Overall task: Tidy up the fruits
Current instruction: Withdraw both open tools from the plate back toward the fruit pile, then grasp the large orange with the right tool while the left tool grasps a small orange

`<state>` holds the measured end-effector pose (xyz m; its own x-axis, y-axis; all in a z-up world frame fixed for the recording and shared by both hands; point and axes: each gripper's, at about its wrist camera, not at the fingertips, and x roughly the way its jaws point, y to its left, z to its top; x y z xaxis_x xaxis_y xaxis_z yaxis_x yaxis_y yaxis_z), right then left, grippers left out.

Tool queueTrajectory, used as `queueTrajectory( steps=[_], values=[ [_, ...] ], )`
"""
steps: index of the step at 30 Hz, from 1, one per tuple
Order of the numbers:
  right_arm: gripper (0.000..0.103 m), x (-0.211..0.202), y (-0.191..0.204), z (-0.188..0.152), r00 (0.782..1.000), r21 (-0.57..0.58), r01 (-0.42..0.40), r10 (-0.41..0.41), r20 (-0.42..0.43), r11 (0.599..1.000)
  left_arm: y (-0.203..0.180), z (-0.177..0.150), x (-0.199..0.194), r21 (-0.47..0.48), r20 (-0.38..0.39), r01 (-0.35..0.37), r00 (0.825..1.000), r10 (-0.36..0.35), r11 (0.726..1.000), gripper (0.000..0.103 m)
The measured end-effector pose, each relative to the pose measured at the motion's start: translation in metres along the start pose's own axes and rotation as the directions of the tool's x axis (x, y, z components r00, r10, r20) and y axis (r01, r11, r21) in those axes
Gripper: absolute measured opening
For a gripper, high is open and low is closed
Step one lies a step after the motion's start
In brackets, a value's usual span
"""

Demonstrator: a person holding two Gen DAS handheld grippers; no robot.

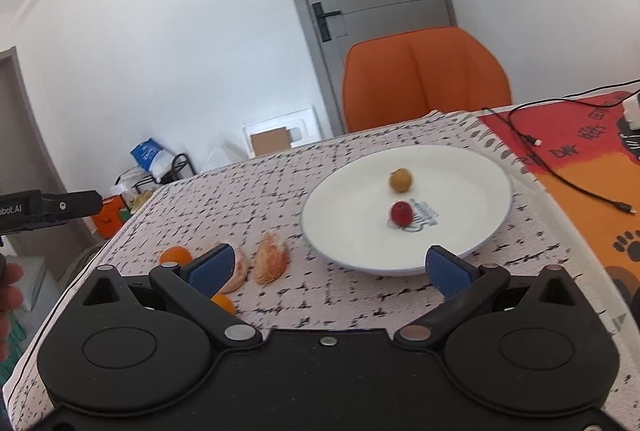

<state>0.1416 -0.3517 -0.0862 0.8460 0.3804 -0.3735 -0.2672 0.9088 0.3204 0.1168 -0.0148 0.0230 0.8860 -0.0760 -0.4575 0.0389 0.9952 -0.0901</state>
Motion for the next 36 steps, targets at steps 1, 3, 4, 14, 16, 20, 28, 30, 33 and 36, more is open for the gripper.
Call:
queueTrajectory(
  steps=[1, 3, 4, 14, 16, 20, 28, 30, 33, 36],
  values=[
    [0.103, 0.001, 0.002, -0.001, 1.000, -0.001, -0.008, 0.008, -0.006, 1.000, 0.002, -0.001, -0.001, -0.003, 0.003, -0.004, 1.000, 0.004, 1.000, 0.099],
    [0.103, 0.003, 0.006, -0.002, 1.000, 0.000, -0.020, 0.020, -0.021, 1.000, 0.006, -0.002, -0.004, -0.004, 0.000, -0.005, 1.000, 0.005, 1.000, 0.099],
    [0.103, 0.005, 0.008, -0.002, 0.999, -0.001, -0.025, 0.025, -0.028, 1.000, 0.008, -0.003, -0.005, -0.006, -0.001, -0.001, 1.000, 0.001, 1.000, 0.099],
    [0.103, 0.015, 0.027, -0.009, 0.995, -0.053, -0.074, 0.070, -0.067, 0.996, 0.027, -0.012, -0.006, -0.036, -0.037, -0.005, 0.999, 0.004, 0.999, 0.099],
    [0.103, 0.017, 0.031, -0.010, 0.994, -0.060, -0.082, 0.077, -0.075, 0.995, 0.030, -0.015, -0.006, -0.038, -0.042, -0.006, 0.999, 0.004, 0.999, 0.099],
    [0.103, 0.022, 0.036, -0.012, 0.991, -0.069, -0.101, 0.095, -0.090, 0.992, 0.037, -0.021, -0.004, -0.051, -0.056, -0.011, 0.998, 0.008, 0.999, 0.099],
    [0.087, 0.034, 0.044, -0.016, 0.984, -0.084, -0.131, 0.119, -0.135, 0.988, 0.050, -0.035, 0.004, -0.083, -0.087, -0.001, 0.996, -0.007, 0.997, 0.097],
    [0.082, 0.038, 0.046, -0.018, 0.980, -0.082, -0.143, 0.129, -0.150, 0.986, 0.050, -0.038, 0.006, -0.081, -0.090, 0.005, 0.996, -0.012, 0.997, 0.096],
    [0.077, 0.044, 0.049, -0.020, 0.974, -0.081, -0.160, 0.144, -0.173, 0.984, 0.048, -0.041, 0.009, -0.075, -0.097, 0.011, 0.995, -0.018, 0.997, 0.094],
    [0.074, 0.049, 0.052, -0.022, 0.969, -0.083, -0.176, 0.157, -0.193, 0.981, 0.047, -0.043, 0.012, -0.076, -0.108, 0.017, 0.994, -0.025, 0.997, 0.092]
  ],
)
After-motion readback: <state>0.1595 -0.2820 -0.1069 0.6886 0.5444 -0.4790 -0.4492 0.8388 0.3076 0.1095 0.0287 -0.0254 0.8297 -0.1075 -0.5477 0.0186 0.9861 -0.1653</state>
